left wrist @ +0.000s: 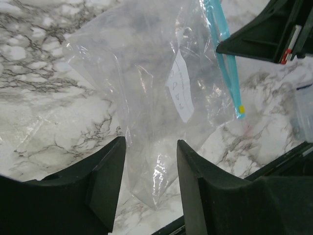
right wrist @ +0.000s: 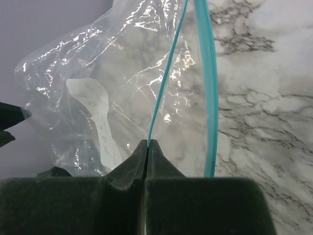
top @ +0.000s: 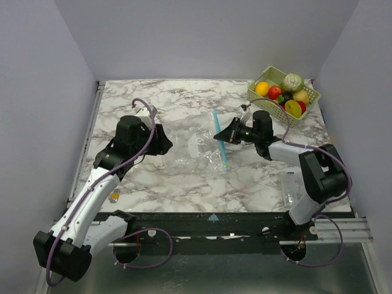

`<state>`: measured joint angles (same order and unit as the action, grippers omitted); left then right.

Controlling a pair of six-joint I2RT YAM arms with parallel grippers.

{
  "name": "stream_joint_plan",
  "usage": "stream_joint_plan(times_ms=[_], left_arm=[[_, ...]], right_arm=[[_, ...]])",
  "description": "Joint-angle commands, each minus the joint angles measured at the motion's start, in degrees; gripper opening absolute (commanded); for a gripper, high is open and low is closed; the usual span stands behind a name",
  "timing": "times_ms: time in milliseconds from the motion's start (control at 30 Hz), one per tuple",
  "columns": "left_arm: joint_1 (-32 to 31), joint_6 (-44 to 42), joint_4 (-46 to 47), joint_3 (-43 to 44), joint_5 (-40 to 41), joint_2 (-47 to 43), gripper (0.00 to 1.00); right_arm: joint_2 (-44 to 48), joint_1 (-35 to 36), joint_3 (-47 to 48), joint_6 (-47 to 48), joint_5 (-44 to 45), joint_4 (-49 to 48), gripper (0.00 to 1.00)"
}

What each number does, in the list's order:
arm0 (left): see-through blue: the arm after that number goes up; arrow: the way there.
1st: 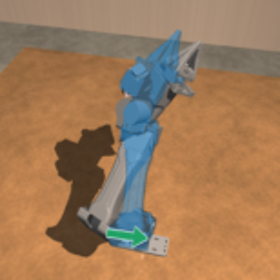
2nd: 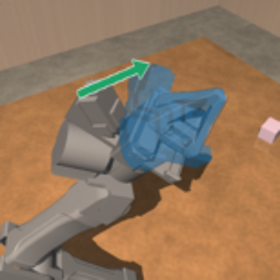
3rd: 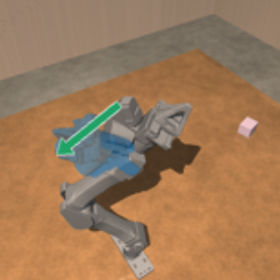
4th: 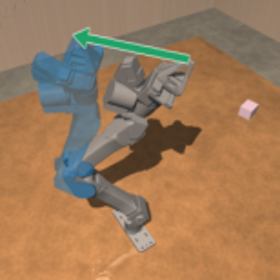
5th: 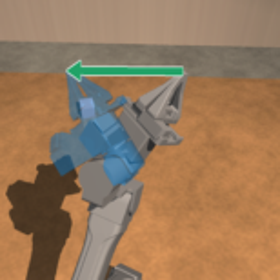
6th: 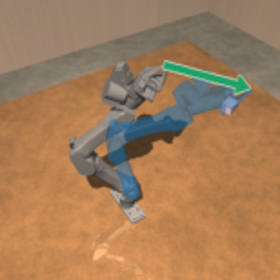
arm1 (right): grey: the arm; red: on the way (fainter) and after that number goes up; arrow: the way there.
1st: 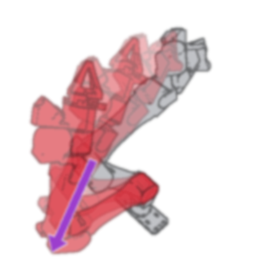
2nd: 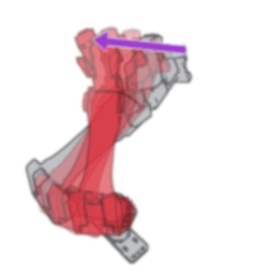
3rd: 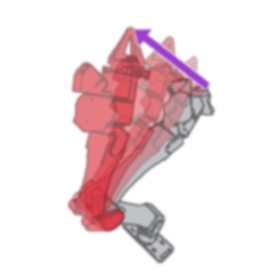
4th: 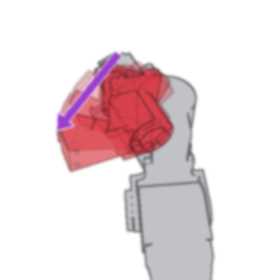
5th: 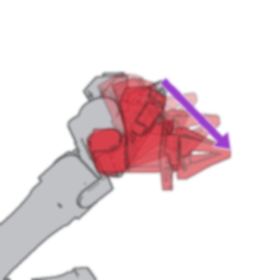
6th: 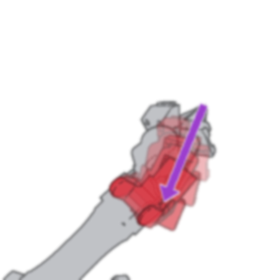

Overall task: Place the food in the zip-top bag and seal the zipper
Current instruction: Pick up the zipper food storage bag at the center of the board, then open the zipper of the food storage bag.

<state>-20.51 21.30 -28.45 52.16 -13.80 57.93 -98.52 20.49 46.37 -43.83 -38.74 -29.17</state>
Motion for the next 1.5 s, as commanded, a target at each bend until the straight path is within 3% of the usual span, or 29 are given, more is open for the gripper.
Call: stream_joint_plan(times_ms=[0, 200, 300, 400, 467, 533, 700, 833, 1000, 1067, 1267, 1367, 1467], left_arm=[[-0.4, 10.5, -1.2, 3.2, 7.6, -3.5, 0.50], [-1.7, 18.3, -1.0, 7.4, 0.3, -1.8, 0.55], [-1.7, 20.4, -4.3, 8.7, 6.4, -3.0, 0.57], [-1.5, 18.3, -2.9, 5.1, 13.1, -7.4, 0.80], [-1.1, 17.3, -4.5, 3.3, 20.1, -9.2, 0.87], [-0.4, 15.9, -4.5, 1.6, 22.2, -10.6, 0.87], [-0.5, 13.5, -2.9, 2.1, 19.7, -11.4, 0.80], [-0.5, 12.8, -2.3, 4.2, 18.4, -9.0, 0.79], [-1.6, 13.5, 1.5, 9.2, 0.4, 0.4, 0.71], [-3.2, 15.1, 2.2, 12.6, -2.7, 5.1, 0.71], [-7.4, 9.9, -0.9, 24.2, 1.5, 14.8, 0.71], [-9.0, 6.4, -2.0, 25.7, 5.1, 16.4, 0.69], [-10.4, 4.1, -1.5, 24.5, 10.5, 16.4, 0.59]], right_arm=[[7.7, 3.6, 0.3, 5.5, 8.3, 7.0, 0.00], [13.0, 11.6, 0.9, 7.9, 16.9, 9.6, 0.00], [17.0, 12.6, -1.6, 5.9, 22.0, 7.9, 0.00], [21.8, 12.6, -0.5, 7.1, 30.2, 14.7, 0.00], [23.8, 12.6, 0.5, 7.2, 32.5, 18.2, 0.00], [25.3, 12.6, 0.2, 7.7, 32.2, 18.2, 0.00], [23.9, 12.7, 1.5, 9.7, 29.3, 20.4, 0.00], [25.4, 12.7, -0.3, 12.4, 30.3, 19.4, 0.00], [25.4, 12.8, -0.6, 15.5, 22.0, 14.6, 0.00], [24.1, 12.9, 0.1, 15.5, 19.4, 12.6, 0.00], [19.8, 16.7, 2.6, 17.6, 14.7, 9.5, 0.00], [18.2, 19.3, 3.0, 17.8, 15.9, 7.7, 0.00], [17.2, 21.2, 3.5, 17.2, 18.7, 6.7, 0.00]])
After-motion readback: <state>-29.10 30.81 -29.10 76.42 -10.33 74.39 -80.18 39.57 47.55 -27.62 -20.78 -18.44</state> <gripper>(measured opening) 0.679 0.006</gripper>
